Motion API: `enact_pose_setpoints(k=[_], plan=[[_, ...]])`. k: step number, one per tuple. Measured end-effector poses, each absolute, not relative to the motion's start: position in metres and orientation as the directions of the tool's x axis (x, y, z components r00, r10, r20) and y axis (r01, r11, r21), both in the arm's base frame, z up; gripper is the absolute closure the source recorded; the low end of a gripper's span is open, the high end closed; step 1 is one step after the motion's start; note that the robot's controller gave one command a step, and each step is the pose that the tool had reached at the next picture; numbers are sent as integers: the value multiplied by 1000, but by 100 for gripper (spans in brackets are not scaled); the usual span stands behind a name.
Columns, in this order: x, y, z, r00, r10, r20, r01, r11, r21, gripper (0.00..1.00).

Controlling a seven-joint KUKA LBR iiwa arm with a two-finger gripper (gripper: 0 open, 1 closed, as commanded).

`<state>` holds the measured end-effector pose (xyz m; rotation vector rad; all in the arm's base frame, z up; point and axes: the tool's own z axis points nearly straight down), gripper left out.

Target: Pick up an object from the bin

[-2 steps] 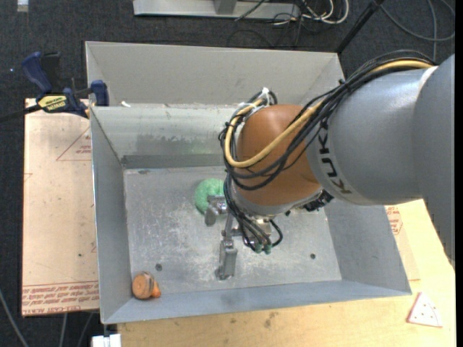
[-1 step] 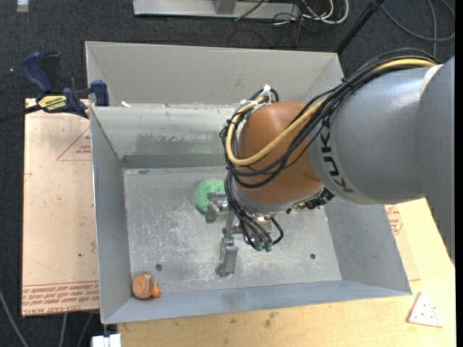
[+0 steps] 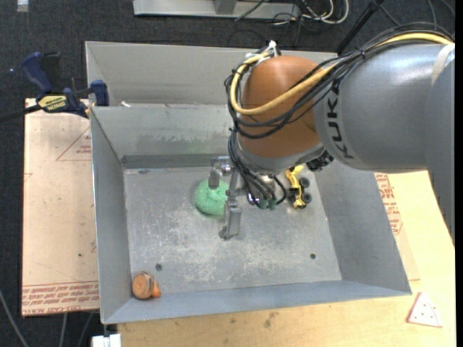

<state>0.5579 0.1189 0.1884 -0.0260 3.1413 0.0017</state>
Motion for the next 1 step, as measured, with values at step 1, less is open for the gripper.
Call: enact_pose_setpoints(k=[1], plan=[[570, 74, 187, -999, 36, -6, 36, 999, 2, 0]])
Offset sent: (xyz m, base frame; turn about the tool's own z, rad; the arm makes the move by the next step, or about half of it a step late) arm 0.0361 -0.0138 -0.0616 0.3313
